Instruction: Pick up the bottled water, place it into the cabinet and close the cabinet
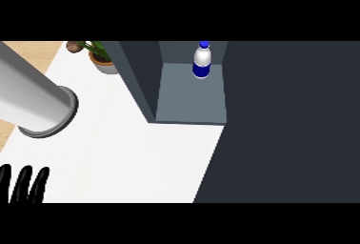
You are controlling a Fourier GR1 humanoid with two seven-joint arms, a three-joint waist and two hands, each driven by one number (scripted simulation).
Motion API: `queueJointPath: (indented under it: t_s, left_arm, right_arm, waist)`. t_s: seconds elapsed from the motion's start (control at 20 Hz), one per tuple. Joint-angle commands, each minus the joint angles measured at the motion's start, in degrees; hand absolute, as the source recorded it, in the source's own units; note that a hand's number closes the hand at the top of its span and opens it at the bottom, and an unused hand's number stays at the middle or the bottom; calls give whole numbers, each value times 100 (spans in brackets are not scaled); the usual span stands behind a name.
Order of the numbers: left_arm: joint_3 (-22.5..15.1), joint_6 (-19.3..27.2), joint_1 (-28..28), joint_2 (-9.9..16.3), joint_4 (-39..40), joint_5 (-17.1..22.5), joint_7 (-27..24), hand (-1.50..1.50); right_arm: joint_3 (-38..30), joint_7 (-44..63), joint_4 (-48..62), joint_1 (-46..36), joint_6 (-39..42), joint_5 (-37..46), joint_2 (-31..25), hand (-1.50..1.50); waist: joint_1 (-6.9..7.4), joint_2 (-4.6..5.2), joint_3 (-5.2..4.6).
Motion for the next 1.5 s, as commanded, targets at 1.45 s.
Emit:
queueJointPath:
  t_s: [1.45]
  left_arm:
    - [3214,-3478,2741,442,133,2265,-839,-150]
  right_arm:
    - [-1204,2386,2981,-5696,-1639,-3018,1909,150]
  waist:
    - [25,-20,-5]
